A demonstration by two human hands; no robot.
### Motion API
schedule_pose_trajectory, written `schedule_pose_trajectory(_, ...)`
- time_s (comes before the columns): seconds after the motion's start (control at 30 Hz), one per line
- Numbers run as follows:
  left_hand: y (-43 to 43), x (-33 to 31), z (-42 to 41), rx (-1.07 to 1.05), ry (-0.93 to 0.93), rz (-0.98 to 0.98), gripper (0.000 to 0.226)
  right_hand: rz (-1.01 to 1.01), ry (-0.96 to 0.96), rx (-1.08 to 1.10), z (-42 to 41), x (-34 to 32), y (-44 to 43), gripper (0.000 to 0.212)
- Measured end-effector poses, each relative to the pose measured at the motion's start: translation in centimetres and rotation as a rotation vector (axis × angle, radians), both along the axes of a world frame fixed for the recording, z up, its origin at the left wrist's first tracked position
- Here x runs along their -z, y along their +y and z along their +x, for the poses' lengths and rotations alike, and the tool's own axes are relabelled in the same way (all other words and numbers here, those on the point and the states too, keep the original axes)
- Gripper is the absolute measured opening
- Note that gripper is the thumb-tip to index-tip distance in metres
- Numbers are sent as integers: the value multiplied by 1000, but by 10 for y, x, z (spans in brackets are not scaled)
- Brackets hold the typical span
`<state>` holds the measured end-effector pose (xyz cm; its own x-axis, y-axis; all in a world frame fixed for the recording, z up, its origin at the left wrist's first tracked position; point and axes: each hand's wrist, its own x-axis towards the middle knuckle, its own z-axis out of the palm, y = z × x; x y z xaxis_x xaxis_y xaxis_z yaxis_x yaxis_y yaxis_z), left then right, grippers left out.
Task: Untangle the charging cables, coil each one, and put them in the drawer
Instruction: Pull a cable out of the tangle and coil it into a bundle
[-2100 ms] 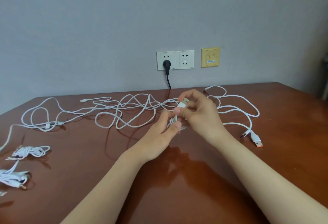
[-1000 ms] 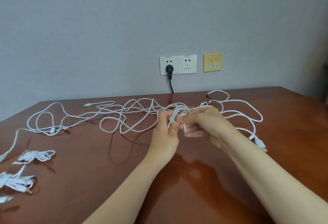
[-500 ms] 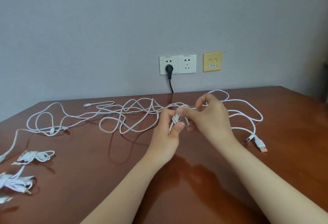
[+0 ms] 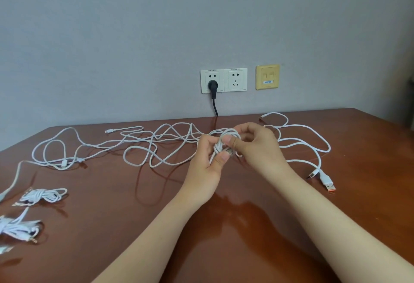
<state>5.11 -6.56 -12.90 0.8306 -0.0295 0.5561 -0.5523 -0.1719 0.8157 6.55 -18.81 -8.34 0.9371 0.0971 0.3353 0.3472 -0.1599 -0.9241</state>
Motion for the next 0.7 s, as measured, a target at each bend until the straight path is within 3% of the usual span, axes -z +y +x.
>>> schedule_pose_trajectory(0.17,-4,-5,-3,14,11,-30,14,162,-73,57,-4,2,5,14)
schedule_pose_trajectory(0.27,-4,-6,-3,19,120,-135,14,238,47,-87,-4,0,-1,9)
schedule_pose_trajectory(0.4,2,-6,-4,-16,172,-161,5,242,105,-235,-4,4,1,25)
schedule_pose_trajectory(0.7,-1,-10,-7,83,229,-177,9,330,176,-99,1,7,-1,22)
